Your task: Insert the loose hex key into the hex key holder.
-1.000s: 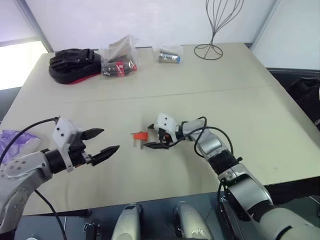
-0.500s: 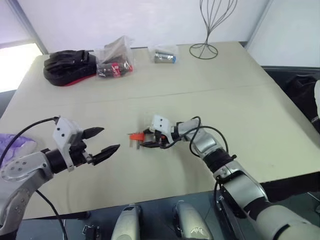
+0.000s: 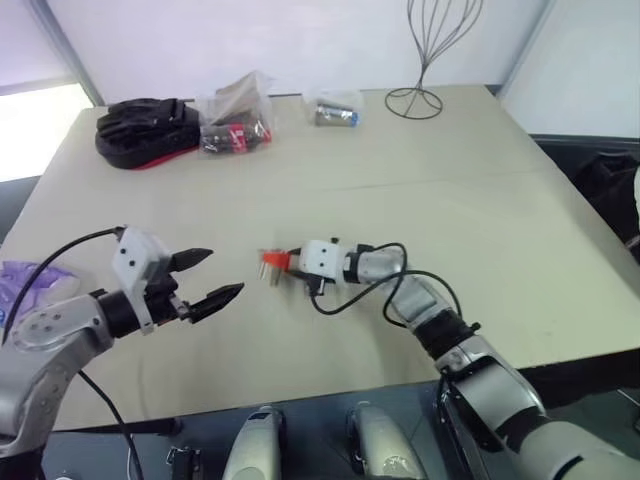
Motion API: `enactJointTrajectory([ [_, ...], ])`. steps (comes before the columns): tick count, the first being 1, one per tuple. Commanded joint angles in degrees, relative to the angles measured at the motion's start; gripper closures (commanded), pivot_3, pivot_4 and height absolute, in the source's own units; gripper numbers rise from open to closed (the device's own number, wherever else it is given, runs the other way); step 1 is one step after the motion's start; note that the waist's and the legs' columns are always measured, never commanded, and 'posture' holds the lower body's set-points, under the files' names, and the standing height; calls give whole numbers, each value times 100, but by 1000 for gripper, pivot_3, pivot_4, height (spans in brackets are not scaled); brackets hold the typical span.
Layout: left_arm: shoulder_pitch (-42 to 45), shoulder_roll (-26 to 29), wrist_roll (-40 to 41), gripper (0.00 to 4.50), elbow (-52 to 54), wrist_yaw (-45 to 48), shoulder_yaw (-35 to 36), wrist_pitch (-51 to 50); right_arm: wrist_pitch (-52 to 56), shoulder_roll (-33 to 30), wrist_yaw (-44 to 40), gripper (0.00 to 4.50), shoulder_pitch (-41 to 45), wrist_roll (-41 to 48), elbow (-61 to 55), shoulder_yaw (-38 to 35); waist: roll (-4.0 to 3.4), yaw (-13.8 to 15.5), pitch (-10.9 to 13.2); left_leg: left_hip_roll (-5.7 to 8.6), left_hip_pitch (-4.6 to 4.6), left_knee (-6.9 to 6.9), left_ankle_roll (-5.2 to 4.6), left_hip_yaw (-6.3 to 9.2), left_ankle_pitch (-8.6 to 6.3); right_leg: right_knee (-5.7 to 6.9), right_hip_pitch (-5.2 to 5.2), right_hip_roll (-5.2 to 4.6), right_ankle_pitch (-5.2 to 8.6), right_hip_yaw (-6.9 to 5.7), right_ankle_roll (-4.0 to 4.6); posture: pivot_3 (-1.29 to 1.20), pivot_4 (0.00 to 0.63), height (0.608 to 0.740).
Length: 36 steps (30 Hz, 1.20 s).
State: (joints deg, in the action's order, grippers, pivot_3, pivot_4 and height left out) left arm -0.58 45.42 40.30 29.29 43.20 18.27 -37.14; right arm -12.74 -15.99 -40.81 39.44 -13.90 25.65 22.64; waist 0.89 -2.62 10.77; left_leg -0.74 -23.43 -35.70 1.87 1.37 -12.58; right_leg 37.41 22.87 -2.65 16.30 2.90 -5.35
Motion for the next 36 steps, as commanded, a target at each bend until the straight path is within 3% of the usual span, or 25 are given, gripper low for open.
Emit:
enactJointTrajectory([
  [1, 461, 30, -6, 0, -261, 158, -130, 107, -804, -300, 443, 3487, 127, -206, -735, -264, 1, 17, 1, 2, -4, 1, 0, -1, 0, -4, 1, 2, -5, -1, -9, 0, 150, 740],
  [8, 2108, 10, 180, 0, -1308, 723, -635, -113, -2758, -1410, 1004, 3487, 646, -843, -1190, -455, 10, 31, 11, 5, -8, 1, -2, -1, 1, -9, -1, 13, -6, -5, -15, 0, 150, 740],
  [15, 3313, -203, 500, 0, -1919, 1123, -900, -544, -3884, -1764, 1440, 3487, 1156, -1223, -887, -463, 14, 3, 13, 5, -7, 4, -3, -4, 1, -8, 3, 25, -6, -3, -17, 0, 150, 740],
  [36, 3688, -547, 583, 0, -1925, 1396, -1093, -717, -4072, -1724, 1105, 3487, 1508, -883, -775, -412, 17, 20, 16, 1, -8, -11, -3, -1, 2, 4, -2, 21, -6, -3, -17, 0, 150, 740],
])
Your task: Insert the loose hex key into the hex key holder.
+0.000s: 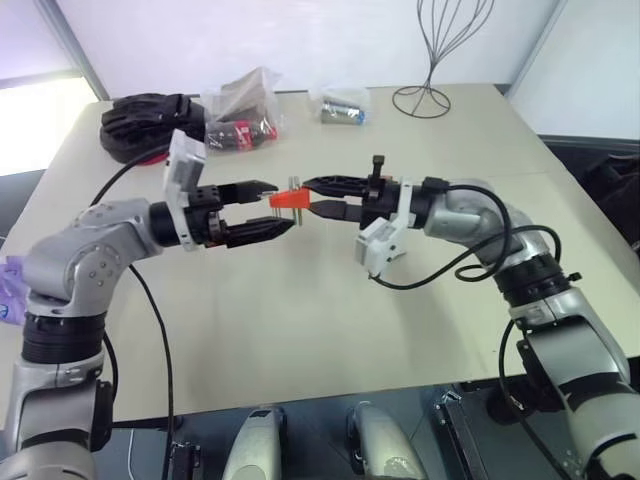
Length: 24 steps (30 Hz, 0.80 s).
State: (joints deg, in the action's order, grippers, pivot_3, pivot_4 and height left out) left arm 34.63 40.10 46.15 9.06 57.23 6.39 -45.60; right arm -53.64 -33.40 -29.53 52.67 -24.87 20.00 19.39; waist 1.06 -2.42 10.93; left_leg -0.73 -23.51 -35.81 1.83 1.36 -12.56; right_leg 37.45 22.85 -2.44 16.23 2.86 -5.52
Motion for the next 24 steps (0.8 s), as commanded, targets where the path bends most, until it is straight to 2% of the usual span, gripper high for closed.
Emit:
enactJointTrajectory([
  [1, 176, -31, 3, 0, 88, -10, 102, 135, 28, 21, -45, 3487, 180, 230, -228, -87, 0, 0, 0, 0, 0, -1, 0, 0, 0, 0, -1, 0, 0, 0, 0, 0, 150, 740],
  [11, 243, -216, -1, 0, -42, -88, 142, 195, 134, -9, -284, 3487, 79, 392, -448, -90, 0, 0, 0, 0, 0, -7, 0, 3, 0, 5, -3, 1, 0, -1, 0, 0, 150, 740],
  [14, 178, -219, -63, 753, -85, -47, 65, 232, 204, -18, -362, 3487, 62, 455, -527, -103, 0, 0, 0, 0, 0, -8, 0, 3, 0, 5, -2, 1, 0, -1, 0, 0, 150, 740],
  [20, 182, -261, -99, 3568, -98, -19, 25, 237, 314, -32, -460, 3487, 41, 529, -635, -131, 0, 6, 0, 0, 0, -10, 0, 3, 0, 6, -4, 1, 0, -1, 0, 0, 150, 740],
  [21, 189, -274, -104, 4234, -106, -22, 23, 234, 340, -32, -473, 3487, 35, 542, -654, -134, 0, 8, 0, 0, 0, -10, 0, 3, 0, 6, -4, 0, 0, -2, 0, 0, 150, 740],
  [22, 190, -286, -108, 4456, -110, -24, 21, 233, 364, -33, -485, 3487, 28, 551, -677, -136, 0, 6, 0, 0, 0, -11, 0, 3, 0, 6, -4, 0, 0, -2, 0, 0, 150, 740],
  [24, 182, -309, -105, 4456, -113, -39, 12, 217, 406, -37, -515, 3487, 15, 574, -708, -141, 0, 4, 0, 0, 0, -11, 0, 3, 0, 6, -4, 0, 0, -2, 0, 0, 150, 740],
])
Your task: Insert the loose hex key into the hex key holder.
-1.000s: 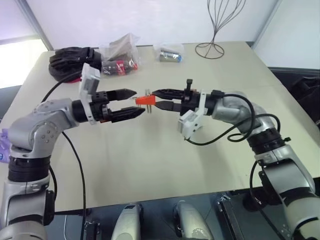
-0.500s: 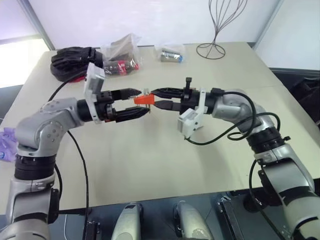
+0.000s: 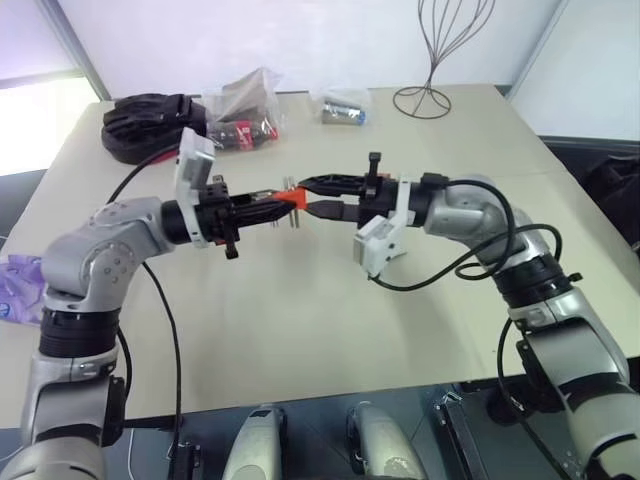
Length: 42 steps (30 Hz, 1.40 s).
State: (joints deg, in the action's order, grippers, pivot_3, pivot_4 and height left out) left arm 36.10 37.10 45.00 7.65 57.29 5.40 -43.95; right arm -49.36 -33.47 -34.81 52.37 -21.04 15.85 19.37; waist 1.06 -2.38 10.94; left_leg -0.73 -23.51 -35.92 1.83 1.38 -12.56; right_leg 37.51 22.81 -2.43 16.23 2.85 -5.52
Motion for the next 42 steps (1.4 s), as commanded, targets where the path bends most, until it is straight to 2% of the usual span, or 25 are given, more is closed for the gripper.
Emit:
enactJointTrajectory([
  [1, 28, -21, 6, 4456, 28, -56, 108, 52, -4, -33, 0, 3487, 39, 203, -303, -142, 0, -1, 0, 0, 0, 0, 0, 1, 0, 0, 0, 1, 0, 0, 0, 0, 150, 740],
  [8, 34, -56, -103, 4456, 46, -130, 65, 76, 92, -52, -94, 3487, -14, 274, -334, -135, 0, 1, 0, 0, 0, 0, 0, 0, 0, 0, 0, 0, 0, 0, 0, 0, 150, 740],
  [15, -5, -59, -196, 4456, 106, -104, 36, 117, 848, -65, -750, 3487, -158, 872, -585, -84, 0, 0, 0, 0, 0, -1, 0, 2, 0, 0, -1, 0, 0, -1, 0, 0, 150, 740],
  [21, -16, -61, -214, 4500, 137, -93, 35, 111, 1062, -44, -950, 452, -259, 1084, -769, -146, 0, 2, 0, 0, 0, -1, -1, 3, 0, 1, -2, 0, 0, -2, 0, 0, 150, 740],
  [22, -19, -60, -212, 4500, 142, -93, 34, 110, 1086, -48, -973, 65, -275, 1079, -793, -148, 0, 2, 0, 0, 0, -2, 0, 2, 0, 1, -2, -1, 0, -1, 0, 0, 150, 740],
  [26, -29, -45, -211, 4500, 162, -90, 33, 106, 1212, -135, -1135, 65, -353, 1090, -849, -135, 0, 5, 0, 0, 0, -2, 0, 4, 0, 1, -2, 0, 0, -2, 0, 0, 150, 740],
  [30, -63, -26, -218, 4500, 245, -106, 44, 121, 2314, -444, -1798, 65, -642, 1472, -736, -217, 0, 40, 0, 0, 0, -6, -1, 4, 0, 1, -5, -1, 0, -3, 0, 0, 150, 740],
  [31, -77, -21, -221, 4500, 276, -112, 47, 127, 2725, -474, -1928, 65, -711, 1660, -746, -286, 0, 48, 0, 0, 0, -9, -1, 6, -1, 0, -8, -2, 0, -5, 0, 0, 150, 740],
  [33, -145, 15, -262, 4500, 379, -127, 53, 171, 4486, -550, -2402, 65, -751, 2380, -937, -494, -1, 45, 0, 0, 0, -10, -2, 5, -1, 1, -9, -3, 0, -4, 0, 0, 150, 740],
  [35, -213, 39, -283, 4500, 464, -143, 67, 198, 5592, -707, -2834, 65, -668, 2654, -999, -538, -2, 50, 1, -1, 0, -11, -3, 6, -1, 2, -8, -3, 0, -4, 0, 0, 150, 740],
  [38, -274, 39, -266, 4500, 538, -184, 102, 178, 5828, -930, -3305, 65, -475, 2509, -719, -398, -2, 42, 1, -2, 0, -11, -4, 7, -2, 3, -7, -3, 0, -5, 0, 0, 150, 740],
  [42, -356, 47, -294, 4500, 630, -257, 100, 196, 6091, -932, -3589, 65, -150, 2120, -15, -90, -2, 11, 1, 0, 0, -10, -5, 5, -2, 2, -6, 0, 0, -5, 0, 0, 150, 740],
])
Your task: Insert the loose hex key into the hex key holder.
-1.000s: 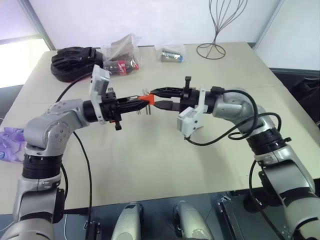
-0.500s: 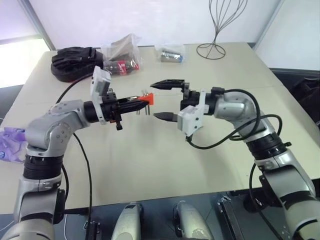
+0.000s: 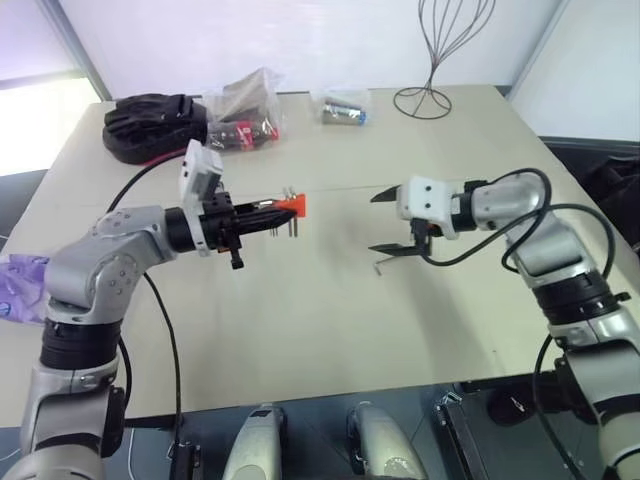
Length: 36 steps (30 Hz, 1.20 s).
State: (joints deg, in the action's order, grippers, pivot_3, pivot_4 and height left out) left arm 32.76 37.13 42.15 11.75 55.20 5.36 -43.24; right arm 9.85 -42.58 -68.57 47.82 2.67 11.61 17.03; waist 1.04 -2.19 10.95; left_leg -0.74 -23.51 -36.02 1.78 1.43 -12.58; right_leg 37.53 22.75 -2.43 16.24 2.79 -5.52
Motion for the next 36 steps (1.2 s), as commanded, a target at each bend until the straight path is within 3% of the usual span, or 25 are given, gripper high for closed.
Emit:
enactJointTrajectory([
  [1, -40, 43, -16, 4500, 243, -69, 99, 132, 120, 1, -290, 65, 383, -355, 610, 230, 0, -6, 0, 0, 0, 0, 0, 0, 0, 0, 0, 0, 0, 0, 0, 0, 150, 740],
  [7, -134, 57, -38, 4500, 395, -175, 122, 148, -58, 316, -470, 65, 856, -1070, 1836, 767, 1, -17, 0, 2, -1, 1, 0, -6, 0, 0, 3, 1, 0, 1, 0, 0, 150, 740],
  [18, -346, 100, 44, 4500, 689, -453, 237, 80, -442, 834, -434, 65, 1035, -1536, 2905, 892, 2, -24, 0, 2, 1, -2, 0, -2, 0, 0, -2, 2, -1, 0, -1, 0, 150, 740],
  [21, -382, 103, 54, 4500, 719, -486, 237, 84, -357, 914, -504, 850, 1022, -1560, 2958, 880, 2, -38, 0, 2, 5, -3, 1, 0, 0, 0, -5, 3, -1, 0, -1, 0, 150, 740],
  [28, -382, 67, 24, 4500, 701, -566, 216, 134, 234, 1057, -903, 4451, 920, -1630, 2884, 980, 3, -37, -2, 2, 12, -6, 1, 1, 0, 3, -12, 9, -1, 0, -1, 0, 150, 740],
  [33, -402, 40, -1, 4500, 714, -639, 219, 170, 349, 1099, -682, 4451, 788, -1586, 2590, 802, 3, -35, -3, 2, 14, -6, 1, 4, 0, 3, -14, 8, -1, -3, -1, 0, 150, 740],
  [36, -426, 40, 6, 4500, 732, -665, 222, 183, 299, 1302, 473, 4451, 689, -1445, 2242, 198, 4, -52, -3, 1, 14, -5, 1, 4, 0, 3, -13, 8, -1, -2, -1, 0, 150, 740],
])
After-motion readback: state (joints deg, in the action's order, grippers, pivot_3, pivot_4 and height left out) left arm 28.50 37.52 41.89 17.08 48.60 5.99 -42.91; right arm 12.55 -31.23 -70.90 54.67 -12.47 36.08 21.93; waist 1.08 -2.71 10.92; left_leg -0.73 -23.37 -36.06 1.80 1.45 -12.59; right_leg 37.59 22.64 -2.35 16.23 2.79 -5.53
